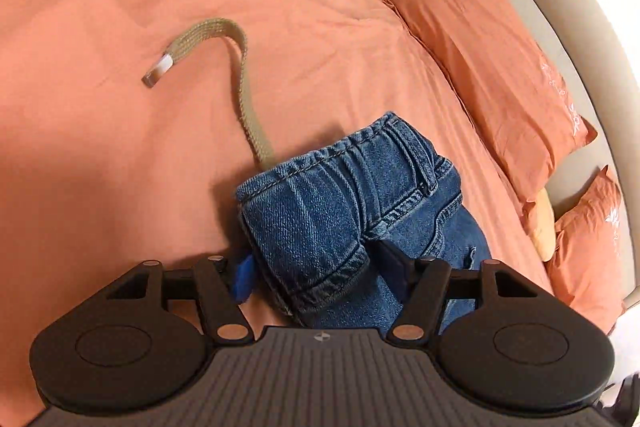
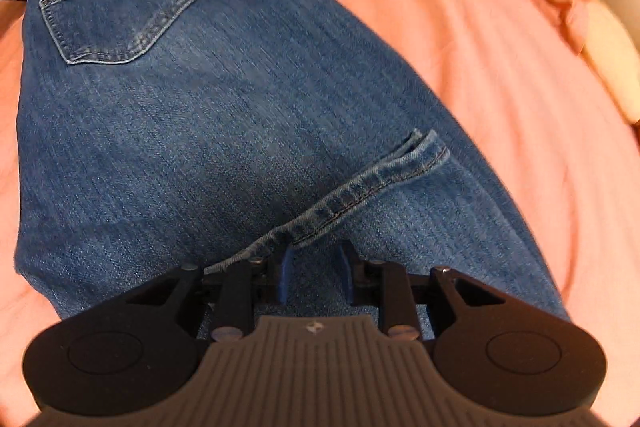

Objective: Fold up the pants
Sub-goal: 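Grasp the waistband with the left tool and fold it over the legs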

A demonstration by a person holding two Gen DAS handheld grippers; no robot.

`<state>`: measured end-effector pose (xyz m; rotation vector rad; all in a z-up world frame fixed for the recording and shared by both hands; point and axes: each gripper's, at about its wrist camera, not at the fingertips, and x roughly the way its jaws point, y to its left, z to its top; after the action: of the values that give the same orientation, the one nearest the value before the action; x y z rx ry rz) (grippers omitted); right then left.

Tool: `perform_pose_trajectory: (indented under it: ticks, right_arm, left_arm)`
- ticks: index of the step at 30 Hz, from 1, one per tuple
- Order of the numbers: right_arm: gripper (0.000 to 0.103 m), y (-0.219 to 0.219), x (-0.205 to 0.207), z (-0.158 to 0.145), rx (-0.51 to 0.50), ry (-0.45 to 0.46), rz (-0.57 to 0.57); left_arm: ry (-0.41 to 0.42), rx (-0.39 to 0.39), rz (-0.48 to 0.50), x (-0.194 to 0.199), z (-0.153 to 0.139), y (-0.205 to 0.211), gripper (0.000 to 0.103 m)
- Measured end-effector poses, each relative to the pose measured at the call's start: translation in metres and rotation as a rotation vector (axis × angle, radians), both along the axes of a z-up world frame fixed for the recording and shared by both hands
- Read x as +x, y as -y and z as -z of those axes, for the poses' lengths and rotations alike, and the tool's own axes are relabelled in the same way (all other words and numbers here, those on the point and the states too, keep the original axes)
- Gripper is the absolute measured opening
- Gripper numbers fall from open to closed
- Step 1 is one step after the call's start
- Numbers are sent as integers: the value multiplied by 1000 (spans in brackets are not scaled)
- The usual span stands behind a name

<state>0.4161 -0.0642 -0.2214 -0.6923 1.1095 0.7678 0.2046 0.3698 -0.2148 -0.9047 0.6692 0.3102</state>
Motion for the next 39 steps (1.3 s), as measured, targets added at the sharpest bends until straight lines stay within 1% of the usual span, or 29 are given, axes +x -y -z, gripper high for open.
perform_pose_trajectory:
  ticks: [1, 2, 3, 5, 7, 8, 13, 16, 19, 22, 24, 26, 28, 31, 34, 38, 39]
  right_arm:
    - [22, 0, 3, 1, -1, -19, 10]
    - [22, 0, 6, 2, -4, -35, 21]
    - [22, 0, 8, 3, -7, -45, 28]
    - [22, 0, 10, 4, -15, -46, 27]
    - [22, 0, 9, 4, -17, -39, 34]
    - [22, 2, 8, 4, -14, -37, 45]
    - [22, 9, 4, -1, 16, -25, 125]
    - [22, 24, -6, -15, 74, -2, 183]
    - [22, 47, -19, -30, 123, 8, 234]
    - [22, 75, -33, -43, 166, 6, 281]
    - [22, 91, -40, -54, 208, 6, 314]
    - [22, 111, -45, -62, 258, -2, 361]
    - [22, 136, -49, -66, 302, -20, 422]
    - [22, 166, -59, -63, 328, -19, 478]
    - [22, 192, -72, -56, 342, -23, 509]
    - [22, 226, -85, -45, 374, -62, 556]
    - [22, 234, -88, -41, 380, -74, 567]
  left_arm:
    - [1, 13, -1, 0, -1, 1, 59]
    - [-4, 25, -9, -1, -3, 1, 49]
    - [-12, 34, -16, -1, -5, 1, 45]
    - [-17, 55, -17, 1, -13, 3, 32]
    - [-4, 102, -5, 3, -27, 9, 25]
    - [3, 130, 3, 4, -35, 14, 23]
    - [41, 246, 40, 12, -86, 40, 21]
    - [66, 364, 94, 17, -121, 71, 20]
    - [106, 497, 164, 20, -154, 116, 19]
    - [138, 633, 253, 27, -182, 174, 19]
    - [157, 703, 321, 31, -195, 216, 19]
    - [173, 766, 396, 33, -202, 261, 19]
    - [181, 831, 472, 37, -201, 307, 18]
    - [179, 914, 586, 43, -183, 373, 18]
    - [156, 966, 707, 50, -149, 428, 18]
    - [63, 963, 850, 52, -95, 480, 18]
    - [46, 981, 881, 50, -83, 491, 18]
